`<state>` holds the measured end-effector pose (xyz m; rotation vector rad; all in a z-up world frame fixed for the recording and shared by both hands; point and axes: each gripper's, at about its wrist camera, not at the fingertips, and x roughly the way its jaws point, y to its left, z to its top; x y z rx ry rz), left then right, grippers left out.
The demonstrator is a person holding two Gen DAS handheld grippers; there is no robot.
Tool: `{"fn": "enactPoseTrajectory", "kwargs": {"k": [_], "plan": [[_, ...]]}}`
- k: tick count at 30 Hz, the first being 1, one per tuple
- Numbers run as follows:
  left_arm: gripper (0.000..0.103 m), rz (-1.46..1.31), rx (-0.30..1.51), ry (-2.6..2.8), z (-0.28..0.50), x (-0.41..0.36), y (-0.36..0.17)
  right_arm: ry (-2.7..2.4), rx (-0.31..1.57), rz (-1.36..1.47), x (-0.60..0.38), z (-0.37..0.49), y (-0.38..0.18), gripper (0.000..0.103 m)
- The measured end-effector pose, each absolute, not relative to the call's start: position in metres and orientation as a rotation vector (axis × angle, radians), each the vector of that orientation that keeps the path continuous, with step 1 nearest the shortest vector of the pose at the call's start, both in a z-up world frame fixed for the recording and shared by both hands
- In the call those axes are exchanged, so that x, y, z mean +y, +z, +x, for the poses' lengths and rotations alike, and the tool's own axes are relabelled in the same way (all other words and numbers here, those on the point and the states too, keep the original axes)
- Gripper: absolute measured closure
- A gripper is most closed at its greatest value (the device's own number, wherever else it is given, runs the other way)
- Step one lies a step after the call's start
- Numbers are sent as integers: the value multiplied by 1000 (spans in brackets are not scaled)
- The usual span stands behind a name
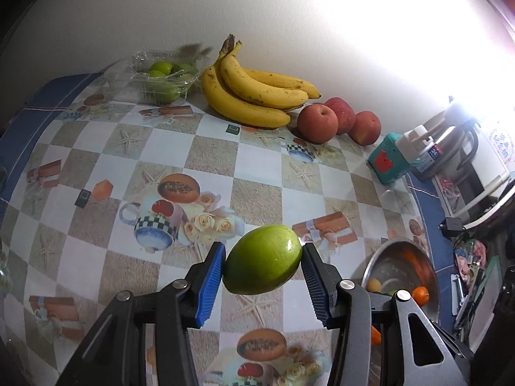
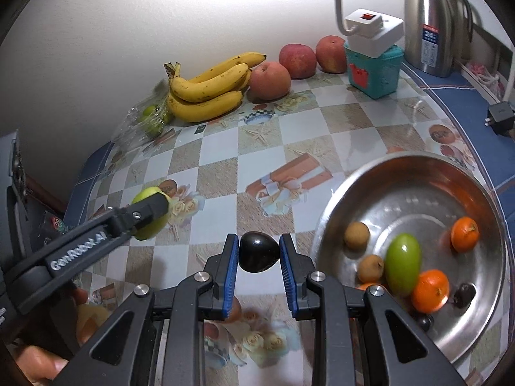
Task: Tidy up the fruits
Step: 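Carry the plum with the right tool while the left tool carries the mango over the tray, then open the right tool to drop the plum while the left tool releases the mango into the tray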
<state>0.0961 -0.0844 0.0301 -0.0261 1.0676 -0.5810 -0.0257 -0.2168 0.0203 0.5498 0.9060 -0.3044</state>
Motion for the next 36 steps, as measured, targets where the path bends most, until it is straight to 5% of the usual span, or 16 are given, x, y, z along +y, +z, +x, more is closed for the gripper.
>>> {"fn": "enactPoseTrajectory", "kwargs": {"k": [21, 36], "plan": [[51, 135, 1140, -893, -9, -166, 23, -578, 906, 628, -277, -147, 9, 76], [52, 95, 1210, -901, 0, -179, -9, -629, 990, 682, -285, -171, -13, 76]]}}
